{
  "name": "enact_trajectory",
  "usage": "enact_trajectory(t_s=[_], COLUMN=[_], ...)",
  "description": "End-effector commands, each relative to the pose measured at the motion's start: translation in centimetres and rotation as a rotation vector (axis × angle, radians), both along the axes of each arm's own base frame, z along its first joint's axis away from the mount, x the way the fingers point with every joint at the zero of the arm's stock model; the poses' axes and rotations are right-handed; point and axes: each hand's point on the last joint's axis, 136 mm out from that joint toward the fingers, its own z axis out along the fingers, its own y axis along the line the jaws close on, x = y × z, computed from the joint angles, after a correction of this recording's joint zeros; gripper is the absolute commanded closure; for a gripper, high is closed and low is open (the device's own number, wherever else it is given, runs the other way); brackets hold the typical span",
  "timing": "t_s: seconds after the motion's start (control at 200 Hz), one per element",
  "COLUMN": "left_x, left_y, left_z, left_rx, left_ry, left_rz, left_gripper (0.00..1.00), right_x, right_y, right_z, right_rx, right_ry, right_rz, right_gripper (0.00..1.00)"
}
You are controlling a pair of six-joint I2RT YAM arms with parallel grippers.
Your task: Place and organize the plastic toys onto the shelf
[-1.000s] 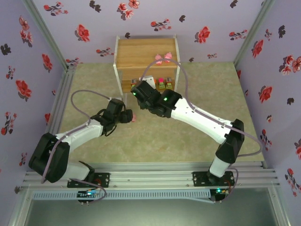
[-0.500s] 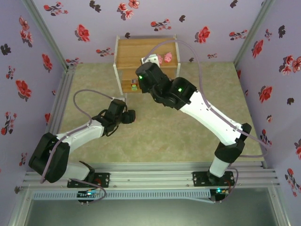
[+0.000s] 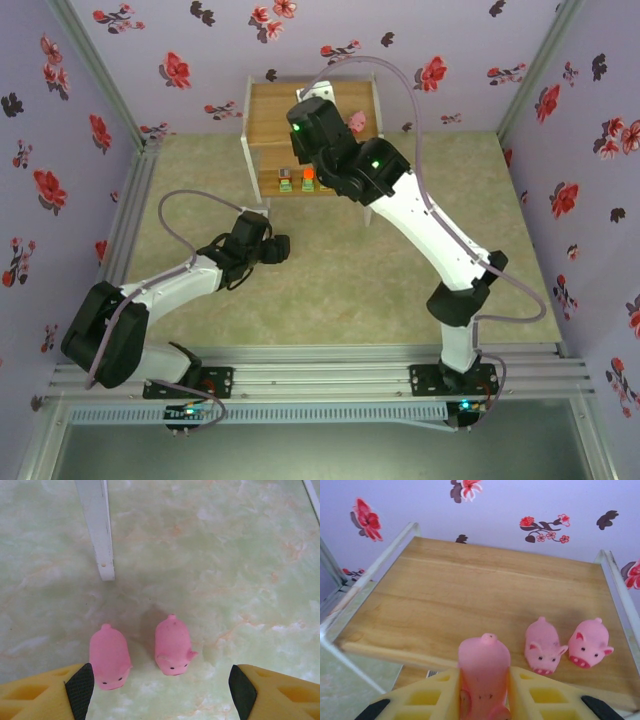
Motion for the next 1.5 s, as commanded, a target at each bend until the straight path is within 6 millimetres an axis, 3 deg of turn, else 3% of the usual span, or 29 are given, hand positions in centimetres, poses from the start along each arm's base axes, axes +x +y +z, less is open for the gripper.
enact_trajectory(t_s=[0.0,0.52,1.495], left_x=[0.4,0.5,0.4], left_y=[-0.7,-0.8,-0.7], left_z=[0.6,0.6,0.9], left_rx=[0.003,0.006,0.009], left_ry=[-0.022,-0.022,-0.029], left_rz=[-0.030,-0.033,-0.035], left_gripper=[0.24,0.24,0.24], right_x=[1.2,4.5,6.6], right_y=[-0.4,0.0,0.0], right_z=[-0.3,-2.8,-5.0], right_rx=[-0.023,-0.076,-0.076], right_ry=[0.009,0.028,0.072], right_rz=[0.001,-0.020,-0.030], right_gripper=[0.99,0.98,0.95])
